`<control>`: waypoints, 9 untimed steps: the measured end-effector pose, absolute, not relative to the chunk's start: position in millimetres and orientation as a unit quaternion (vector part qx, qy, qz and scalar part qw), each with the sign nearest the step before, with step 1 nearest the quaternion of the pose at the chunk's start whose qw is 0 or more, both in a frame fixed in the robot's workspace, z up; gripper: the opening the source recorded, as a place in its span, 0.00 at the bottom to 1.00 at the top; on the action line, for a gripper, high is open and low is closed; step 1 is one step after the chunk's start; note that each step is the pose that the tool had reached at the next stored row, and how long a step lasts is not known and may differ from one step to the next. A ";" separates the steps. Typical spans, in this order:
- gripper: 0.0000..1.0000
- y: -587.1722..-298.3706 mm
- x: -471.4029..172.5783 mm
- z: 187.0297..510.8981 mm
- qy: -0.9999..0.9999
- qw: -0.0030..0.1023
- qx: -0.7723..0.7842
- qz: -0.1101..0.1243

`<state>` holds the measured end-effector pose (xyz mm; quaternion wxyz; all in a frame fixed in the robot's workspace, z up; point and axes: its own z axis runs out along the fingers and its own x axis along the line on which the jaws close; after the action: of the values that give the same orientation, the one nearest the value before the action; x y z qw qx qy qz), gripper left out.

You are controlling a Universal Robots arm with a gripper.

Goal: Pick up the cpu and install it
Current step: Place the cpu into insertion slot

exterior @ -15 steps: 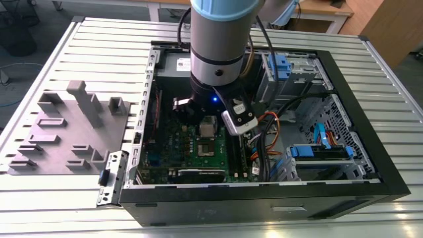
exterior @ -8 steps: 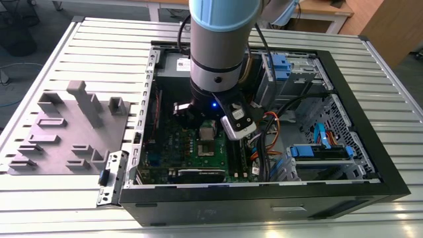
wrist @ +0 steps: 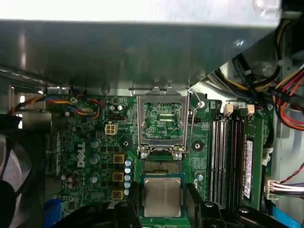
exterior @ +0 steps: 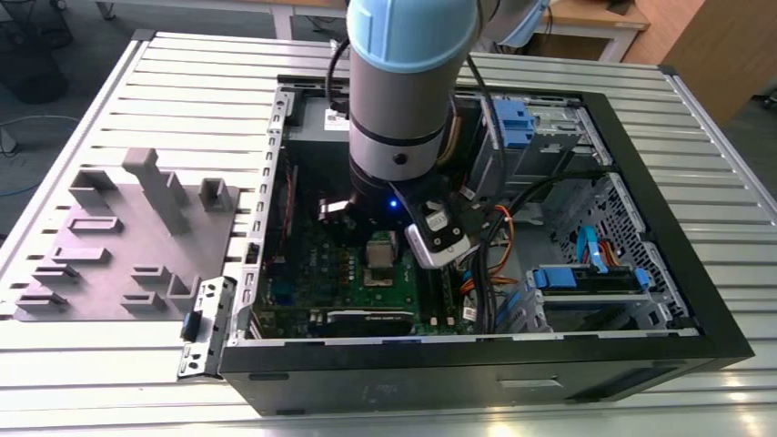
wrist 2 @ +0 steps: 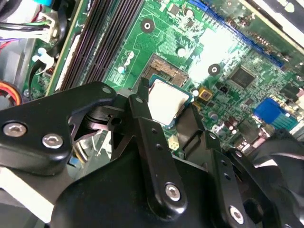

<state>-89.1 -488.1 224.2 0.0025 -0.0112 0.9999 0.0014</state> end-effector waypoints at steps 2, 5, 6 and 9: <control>0.47 -488.7 -89.2 220.8 1.000 0.003 -0.011 0.001; 0.47 -489.0 -89.1 215.3 1.000 0.003 -0.011 0.001; 0.47 -489.2 -89.1 213.5 1.000 0.003 -0.011 0.001; 0.47 -489.8 -89.1 209.4 1.000 0.003 -0.011 0.001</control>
<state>-89.1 -489.8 209.4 0.0033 -0.0112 0.9999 0.0013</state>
